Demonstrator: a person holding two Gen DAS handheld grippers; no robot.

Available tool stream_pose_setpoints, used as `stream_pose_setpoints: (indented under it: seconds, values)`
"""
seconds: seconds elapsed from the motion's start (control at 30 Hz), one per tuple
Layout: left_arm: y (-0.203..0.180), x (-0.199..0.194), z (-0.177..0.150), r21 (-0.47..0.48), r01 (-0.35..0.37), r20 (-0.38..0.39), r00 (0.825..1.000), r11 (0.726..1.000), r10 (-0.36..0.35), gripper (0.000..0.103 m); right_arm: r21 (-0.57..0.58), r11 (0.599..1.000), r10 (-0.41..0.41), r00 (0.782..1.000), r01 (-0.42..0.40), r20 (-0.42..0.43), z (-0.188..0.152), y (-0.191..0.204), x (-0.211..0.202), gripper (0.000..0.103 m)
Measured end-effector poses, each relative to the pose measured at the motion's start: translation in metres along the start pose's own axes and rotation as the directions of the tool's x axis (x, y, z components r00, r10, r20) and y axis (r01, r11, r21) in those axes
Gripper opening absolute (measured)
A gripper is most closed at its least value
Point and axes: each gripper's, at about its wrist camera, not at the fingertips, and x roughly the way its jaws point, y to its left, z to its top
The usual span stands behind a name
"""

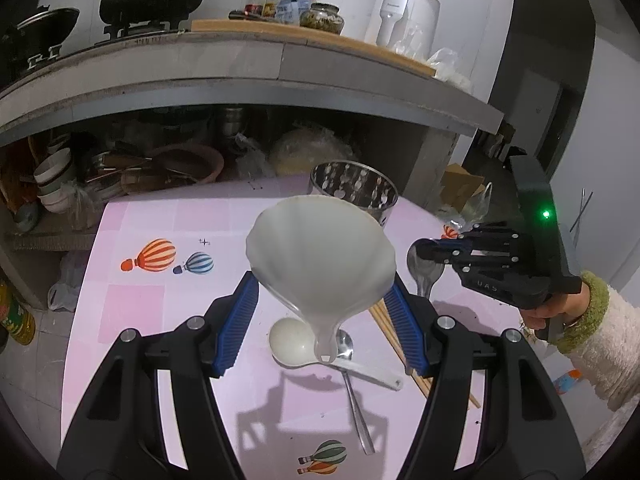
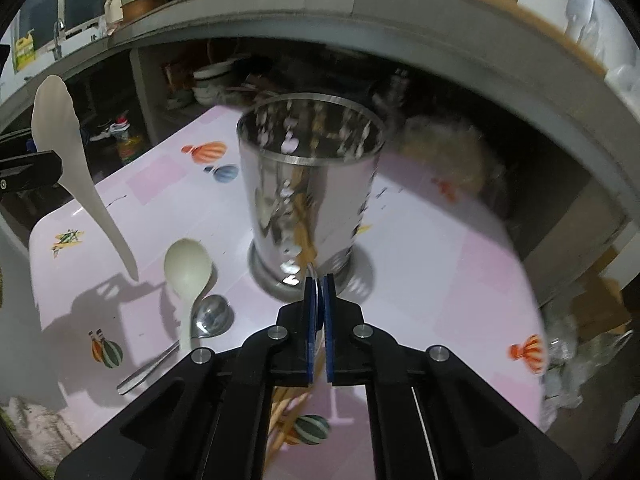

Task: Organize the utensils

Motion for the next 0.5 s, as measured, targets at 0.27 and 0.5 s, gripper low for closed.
stream_pose_setpoints:
  seconds: [0.27, 0.5]
  values:
    - [-0.004, -0.011, 0.012, -0.001, 0.003, 0.031, 1.000, 1.000, -0.003, 0.061, -0.029, 0.998, -0.060, 0.996, 0.062, 0.062, 0.008, -0.004, -0.030, 0.004]
    - [-0.008, -0.015, 0.033, 0.001, 0.018, 0.067, 0.998, 1.000, -0.018, 0.061, -0.029, 0.994, -0.097, 0.985, 0.102, 0.145, 0.029, -0.014, -0.063, 0.004]
